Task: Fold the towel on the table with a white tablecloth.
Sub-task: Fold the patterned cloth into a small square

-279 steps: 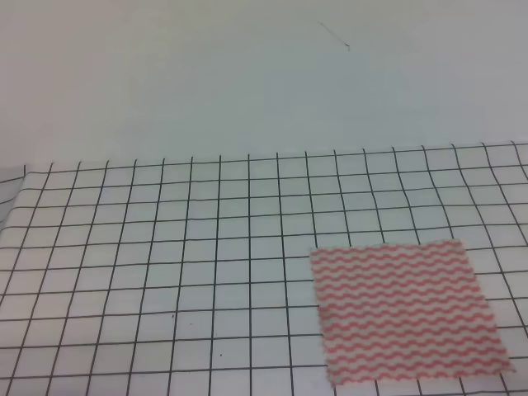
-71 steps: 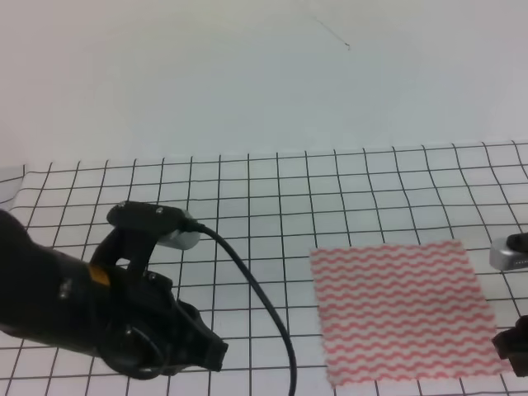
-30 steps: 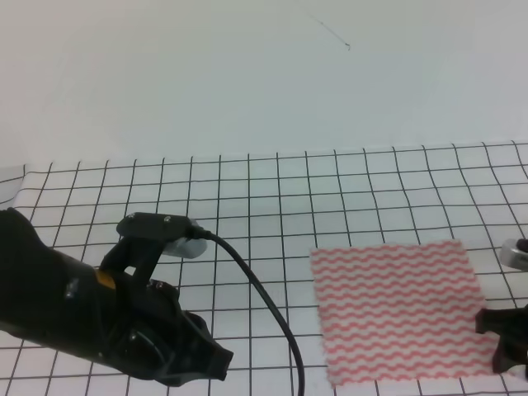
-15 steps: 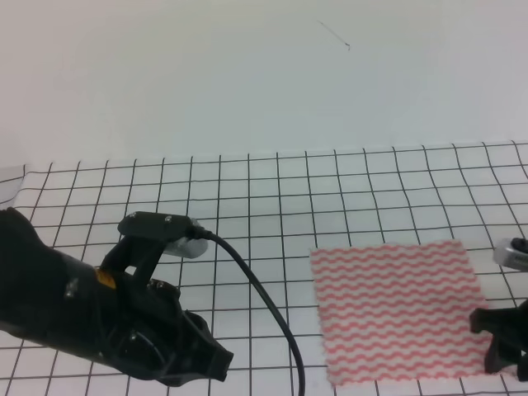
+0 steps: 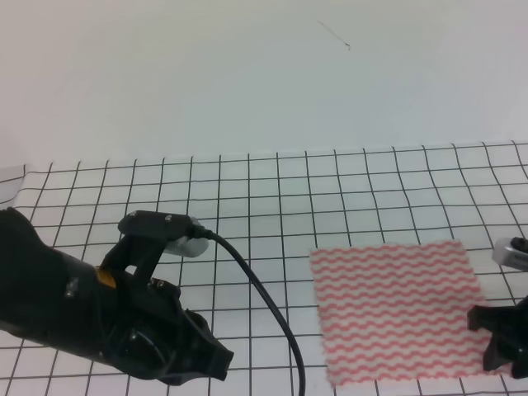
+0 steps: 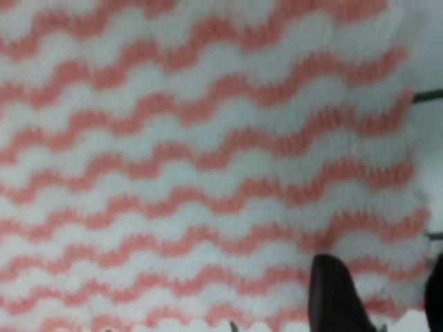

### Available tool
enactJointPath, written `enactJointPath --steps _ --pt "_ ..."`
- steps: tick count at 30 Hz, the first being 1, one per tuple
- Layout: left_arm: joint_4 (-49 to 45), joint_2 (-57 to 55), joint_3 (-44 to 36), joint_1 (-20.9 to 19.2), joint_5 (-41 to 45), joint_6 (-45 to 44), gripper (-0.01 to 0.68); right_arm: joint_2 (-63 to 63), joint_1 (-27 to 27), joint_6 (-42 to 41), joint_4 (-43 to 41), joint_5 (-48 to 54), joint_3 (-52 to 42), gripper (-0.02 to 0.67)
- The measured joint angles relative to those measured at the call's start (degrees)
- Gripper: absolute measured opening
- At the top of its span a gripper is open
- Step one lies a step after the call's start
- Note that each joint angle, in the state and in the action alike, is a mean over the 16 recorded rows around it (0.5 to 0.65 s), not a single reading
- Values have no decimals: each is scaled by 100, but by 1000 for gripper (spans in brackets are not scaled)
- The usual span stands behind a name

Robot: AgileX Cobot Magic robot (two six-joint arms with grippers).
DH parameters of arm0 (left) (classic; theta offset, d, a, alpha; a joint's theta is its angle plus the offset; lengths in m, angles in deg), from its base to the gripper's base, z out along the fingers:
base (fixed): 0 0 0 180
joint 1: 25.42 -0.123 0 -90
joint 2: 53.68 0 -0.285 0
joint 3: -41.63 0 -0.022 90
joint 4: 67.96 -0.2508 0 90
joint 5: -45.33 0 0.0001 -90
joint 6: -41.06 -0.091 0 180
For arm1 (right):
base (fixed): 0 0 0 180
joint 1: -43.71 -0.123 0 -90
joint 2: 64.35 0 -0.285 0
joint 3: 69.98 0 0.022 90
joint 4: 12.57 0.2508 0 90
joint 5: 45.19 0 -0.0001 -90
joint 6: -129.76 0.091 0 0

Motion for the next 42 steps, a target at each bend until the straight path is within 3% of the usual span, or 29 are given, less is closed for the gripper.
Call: enactJointPath --steps 7,23,42 --pt "-3 0 0 0 11 -5 0 -66 0 -92 43 -43 6 263" --pt "5 0 0 0 11 -5 0 0 0 -456 122 -37 87 61" --pt "-36 0 0 0 -118 -177 0 256 0 -494 -115 139 971 23"
